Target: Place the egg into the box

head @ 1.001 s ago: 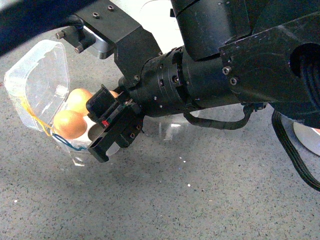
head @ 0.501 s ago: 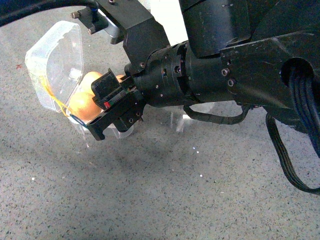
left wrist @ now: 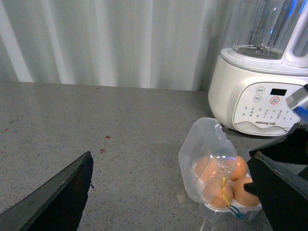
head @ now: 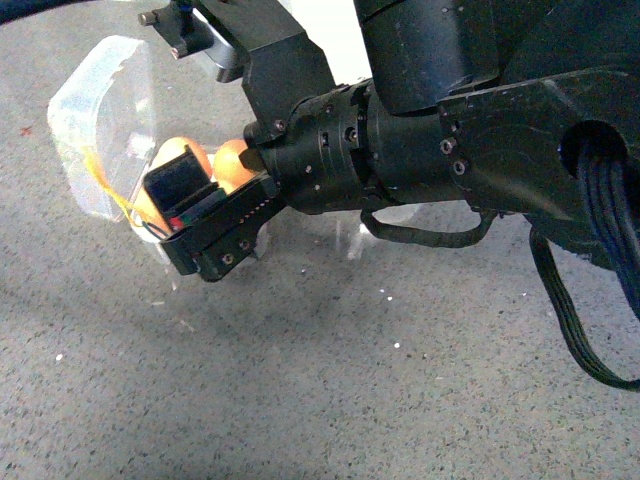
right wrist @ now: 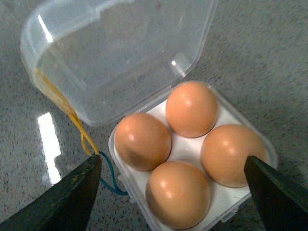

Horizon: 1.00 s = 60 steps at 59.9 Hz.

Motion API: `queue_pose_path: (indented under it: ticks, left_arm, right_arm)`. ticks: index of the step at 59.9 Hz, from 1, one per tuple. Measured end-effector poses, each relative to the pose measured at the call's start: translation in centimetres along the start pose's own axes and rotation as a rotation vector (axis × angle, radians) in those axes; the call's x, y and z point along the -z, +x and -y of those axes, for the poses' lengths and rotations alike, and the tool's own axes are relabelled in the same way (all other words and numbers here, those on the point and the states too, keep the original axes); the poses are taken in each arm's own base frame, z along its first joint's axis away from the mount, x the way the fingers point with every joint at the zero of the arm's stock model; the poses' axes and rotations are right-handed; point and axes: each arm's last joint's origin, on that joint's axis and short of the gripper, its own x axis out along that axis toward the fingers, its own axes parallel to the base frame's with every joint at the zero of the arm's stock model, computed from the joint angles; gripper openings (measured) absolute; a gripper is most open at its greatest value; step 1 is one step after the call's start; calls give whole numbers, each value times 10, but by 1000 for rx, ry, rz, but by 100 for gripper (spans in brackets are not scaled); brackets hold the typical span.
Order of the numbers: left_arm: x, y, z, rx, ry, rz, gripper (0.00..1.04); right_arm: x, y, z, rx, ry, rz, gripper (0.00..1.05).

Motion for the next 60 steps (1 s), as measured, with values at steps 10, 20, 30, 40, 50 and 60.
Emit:
queue_pose_path:
  ticks: [10, 20, 30, 40, 50, 60]
  left_arm:
    - [0, 0, 0, -2, 0, 0, 98]
    - [0, 0, 0, 0, 0, 0, 98]
    - [0, 0, 0, 2, 0, 0, 98]
    - [0, 0, 0, 0, 0, 0, 98]
    - [0, 0, 0, 0, 0, 0, 98]
    - [0, 0, 0, 0, 0, 0, 98]
  right_arm:
    - [-21, -24, 0, 76, -15, 89, 97]
    - [-13, -58, 4, 787, 32, 385, 75]
    - [19, -139, 0, 1087, 117, 493, 43]
    - [47, -181, -5, 1081, 121, 464, 13]
    - [65, -215, -13, 1083, 124, 466, 3]
    - [75, -234, -19, 1082, 126, 465, 3]
